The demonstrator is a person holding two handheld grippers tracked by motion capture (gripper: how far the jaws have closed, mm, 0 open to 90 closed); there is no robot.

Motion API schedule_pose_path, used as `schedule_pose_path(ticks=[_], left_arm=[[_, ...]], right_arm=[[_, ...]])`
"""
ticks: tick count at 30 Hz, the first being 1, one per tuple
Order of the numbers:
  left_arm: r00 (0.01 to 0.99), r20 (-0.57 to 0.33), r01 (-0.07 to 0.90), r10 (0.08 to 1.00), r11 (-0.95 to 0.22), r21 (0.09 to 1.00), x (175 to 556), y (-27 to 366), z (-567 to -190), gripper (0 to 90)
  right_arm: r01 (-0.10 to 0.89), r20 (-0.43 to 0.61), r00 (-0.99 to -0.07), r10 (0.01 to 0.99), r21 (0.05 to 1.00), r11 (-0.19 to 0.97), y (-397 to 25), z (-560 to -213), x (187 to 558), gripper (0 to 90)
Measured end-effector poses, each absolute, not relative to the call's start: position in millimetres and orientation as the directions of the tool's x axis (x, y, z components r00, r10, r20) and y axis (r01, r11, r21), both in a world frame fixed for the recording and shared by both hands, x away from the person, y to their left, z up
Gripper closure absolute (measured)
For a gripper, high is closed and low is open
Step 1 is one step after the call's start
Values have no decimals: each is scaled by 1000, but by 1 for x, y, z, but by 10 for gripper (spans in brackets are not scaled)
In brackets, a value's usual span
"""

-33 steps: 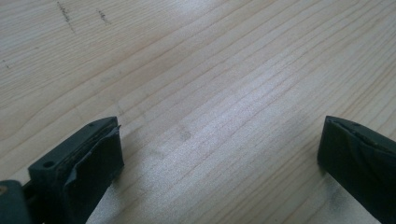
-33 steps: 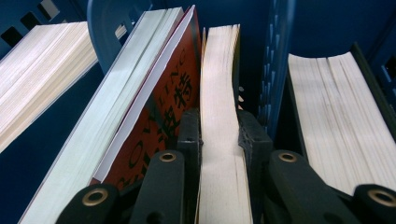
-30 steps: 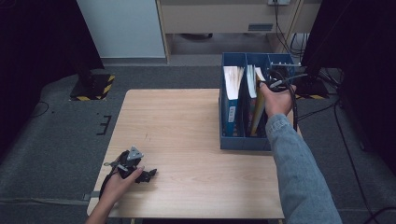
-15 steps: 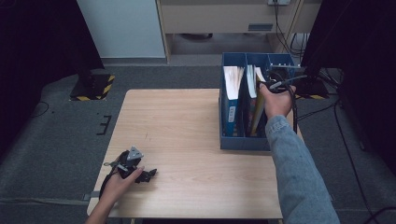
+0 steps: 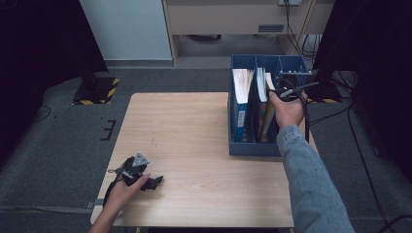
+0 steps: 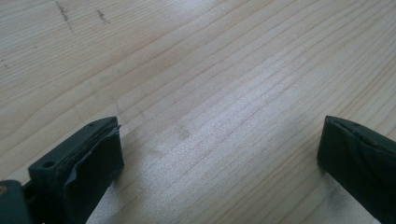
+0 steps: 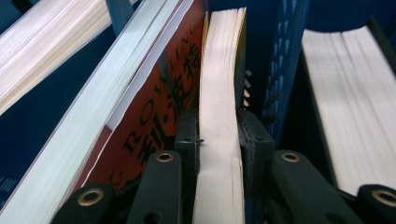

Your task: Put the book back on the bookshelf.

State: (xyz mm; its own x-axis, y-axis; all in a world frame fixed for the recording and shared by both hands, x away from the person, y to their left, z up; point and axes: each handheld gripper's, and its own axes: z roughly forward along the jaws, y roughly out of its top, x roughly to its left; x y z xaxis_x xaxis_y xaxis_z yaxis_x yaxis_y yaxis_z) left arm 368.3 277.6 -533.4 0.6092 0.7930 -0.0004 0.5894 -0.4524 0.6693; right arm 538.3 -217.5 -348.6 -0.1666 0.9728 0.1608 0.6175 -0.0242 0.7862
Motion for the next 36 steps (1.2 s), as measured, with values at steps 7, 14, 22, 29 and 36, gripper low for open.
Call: schedule_pose_path(ticks=[7, 14, 22, 29, 36], left_arm=[[613, -1, 588, 790, -455, 669, 368, 277, -533, 0], [614, -1, 587, 789, -456, 669, 368, 277, -533, 0], [613, -1, 588, 790, -455, 669, 368, 277, -533, 0], [613, -1, 588, 790, -455, 669, 368, 277, -533, 0], [612, -1, 587, 791, -453, 671, 367, 277, -534, 0]], right_arm=[[620, 147, -181, 972, 784, -3, -212, -349, 535, 713], [628, 159, -184, 970, 778, -8, -214, -348, 535, 663], [624, 162, -202, 966, 781, -1, -218, -342, 529, 587], [619, 175, -207, 963, 786, -10, -225, -335, 522, 583], [597, 163, -216, 963, 802, -2, -229, -327, 513, 591]])
